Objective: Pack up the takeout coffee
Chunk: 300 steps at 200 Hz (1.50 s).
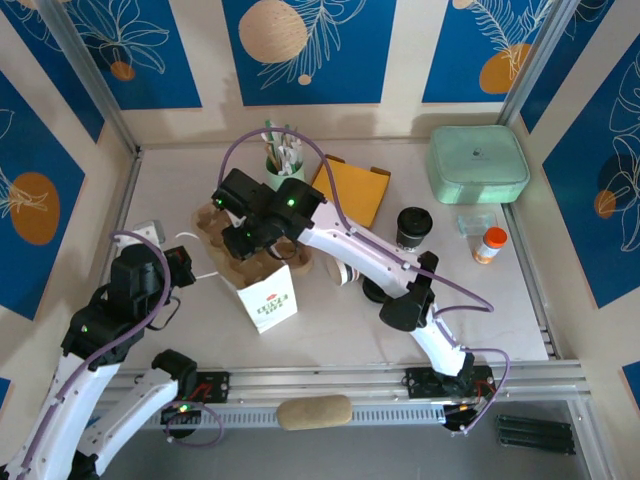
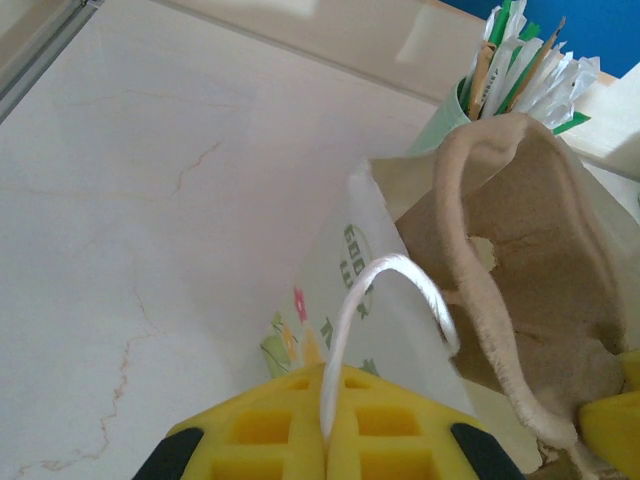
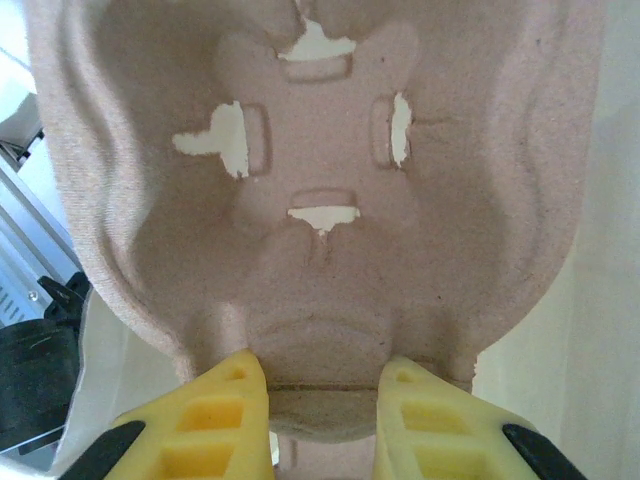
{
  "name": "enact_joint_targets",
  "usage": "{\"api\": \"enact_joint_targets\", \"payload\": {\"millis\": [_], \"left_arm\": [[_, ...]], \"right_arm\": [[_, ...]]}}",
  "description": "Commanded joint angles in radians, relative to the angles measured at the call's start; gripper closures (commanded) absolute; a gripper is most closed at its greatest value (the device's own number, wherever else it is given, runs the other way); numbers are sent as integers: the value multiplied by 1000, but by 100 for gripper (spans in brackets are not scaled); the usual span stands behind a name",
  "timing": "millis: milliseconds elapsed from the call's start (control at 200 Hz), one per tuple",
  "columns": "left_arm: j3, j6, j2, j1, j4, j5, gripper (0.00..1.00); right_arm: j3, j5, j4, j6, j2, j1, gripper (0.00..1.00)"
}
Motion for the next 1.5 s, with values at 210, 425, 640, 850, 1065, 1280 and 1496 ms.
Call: {"api": "enact_joint_targets", "payload": {"millis": [210,425,640,850,1065,1280,1496], "left_arm": [[-14,-20,2,10,-7,-6,100],[-11,-20,-1,9,-9,-6,100],[-15,-24,-4,9,-10,-2,100],[-18,-29,-7,10,-5,3,100],[-20,-30,-6,9,1,8,100],[-21,-34,-6,9,3,15,100],[-29,-40,-6,9,14,25,100]], "right_arm": [[-3,-24,-43,15,15,9,80],[-9,-17,-70,23,37,8,80],[-8,-16,-85,26,60,10,80],[-6,-11,-96,22,77,10,80],[-3,2,-99,16,94,12,80],[72,100,-156,-10,141,43,80],[104,172,-185,-20,170,65,80]]}}
